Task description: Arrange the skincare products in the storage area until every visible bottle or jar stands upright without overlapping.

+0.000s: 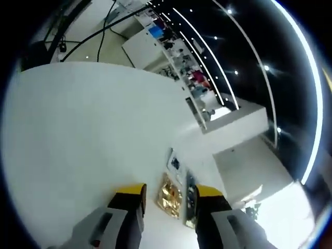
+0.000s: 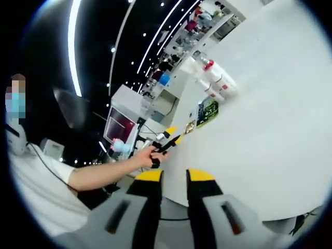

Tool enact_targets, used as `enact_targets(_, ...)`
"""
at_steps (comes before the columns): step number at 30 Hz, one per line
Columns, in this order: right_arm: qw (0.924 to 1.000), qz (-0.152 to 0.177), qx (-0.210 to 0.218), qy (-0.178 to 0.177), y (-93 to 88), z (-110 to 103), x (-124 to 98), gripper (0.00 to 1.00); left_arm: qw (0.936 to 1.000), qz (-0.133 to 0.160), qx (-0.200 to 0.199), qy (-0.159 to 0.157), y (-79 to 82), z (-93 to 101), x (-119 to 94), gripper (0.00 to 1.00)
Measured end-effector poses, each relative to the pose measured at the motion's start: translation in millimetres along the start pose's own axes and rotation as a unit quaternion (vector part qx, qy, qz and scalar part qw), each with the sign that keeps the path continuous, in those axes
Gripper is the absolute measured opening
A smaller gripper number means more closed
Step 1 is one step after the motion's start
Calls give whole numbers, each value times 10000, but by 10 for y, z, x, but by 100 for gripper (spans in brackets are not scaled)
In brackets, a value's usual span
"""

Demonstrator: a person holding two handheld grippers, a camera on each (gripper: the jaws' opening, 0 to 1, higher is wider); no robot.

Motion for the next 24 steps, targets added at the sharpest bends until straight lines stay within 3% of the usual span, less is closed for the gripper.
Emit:
enact_targets(7,9999,-56,-115,64,-12,-19,19,19,9988,-125,352,-302,-32,142,-225,38)
enact_targets(11,9998,-34,-168,115,-7,-31,22,19,9953,-262,779,-514,-130,282,-482,40)
enact_targets(14,9997,-10,-164,180,2,-35,34,19,9937,-233,876,-663,-183,383,-677,41)
enact_targets(16,9996,70,-122,237,25,-35,42,19,9904,-64,1123,-806,-206,474,-823,41)
enact_targets(24,9990,226,-218,307,100,-49,41,22,9788,-177,1677,-1161,-291,768,-1172,46)
Point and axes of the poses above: the point that each gripper's makers call its tool centre point, and the gripper's own axes: x roughly forward along the fingers, z roughly to its right, y roughly out of its top, the point moved 8 cm from there along -x, roughly backward along the fingers, and after that the axes turned 4 degrees about -x, right-handed, at the moved point
